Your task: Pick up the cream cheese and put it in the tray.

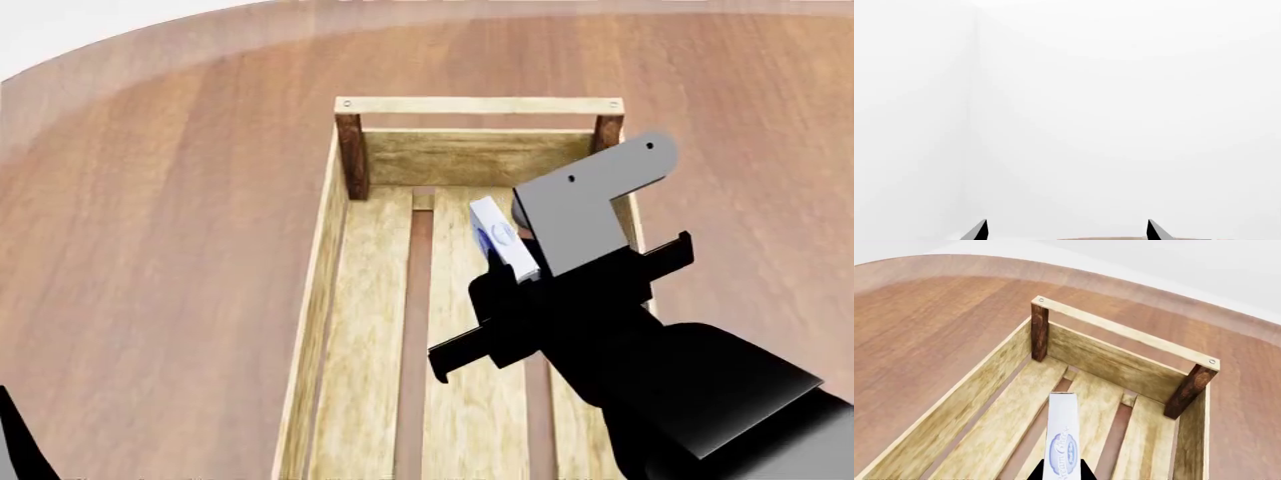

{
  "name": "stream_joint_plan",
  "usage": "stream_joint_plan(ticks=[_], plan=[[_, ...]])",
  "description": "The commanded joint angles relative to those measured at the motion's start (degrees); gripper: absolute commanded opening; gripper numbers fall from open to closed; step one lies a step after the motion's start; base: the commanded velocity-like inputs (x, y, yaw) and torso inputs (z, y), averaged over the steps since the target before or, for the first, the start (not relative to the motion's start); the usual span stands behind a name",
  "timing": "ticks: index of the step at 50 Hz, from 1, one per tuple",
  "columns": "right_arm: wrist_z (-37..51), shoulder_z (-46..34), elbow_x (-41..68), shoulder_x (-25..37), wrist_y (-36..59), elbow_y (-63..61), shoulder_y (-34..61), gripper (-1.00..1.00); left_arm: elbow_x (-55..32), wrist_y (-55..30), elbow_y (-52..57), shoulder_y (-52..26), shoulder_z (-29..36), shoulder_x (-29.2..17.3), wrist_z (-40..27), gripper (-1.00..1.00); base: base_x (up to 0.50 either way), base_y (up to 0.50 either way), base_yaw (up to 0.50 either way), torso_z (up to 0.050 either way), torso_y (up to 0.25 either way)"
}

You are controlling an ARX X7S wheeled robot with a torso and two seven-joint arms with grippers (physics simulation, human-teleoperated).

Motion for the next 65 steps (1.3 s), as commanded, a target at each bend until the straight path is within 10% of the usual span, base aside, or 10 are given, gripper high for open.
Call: stream_joint_plan(ticks=[1, 65], plan=[[-0.2, -0.1, -1.1, 0.0, -0.3, -0.4, 0.4, -1.00, 0.1, 0.1, 0.0, 0.0, 0.0, 0.0, -0.2, 1.00, 0.00, 0.00, 0.00, 0.000, -0.053], [-0.9, -2.7, -1.7, -1.0, -1.9, 0.4, 0.1, -1.00, 0.1, 0.0, 0.2, 0.0, 0.3, -0.5, -1.0, 1.00, 0.00, 0.00, 0.00, 0.000, -0.054]])
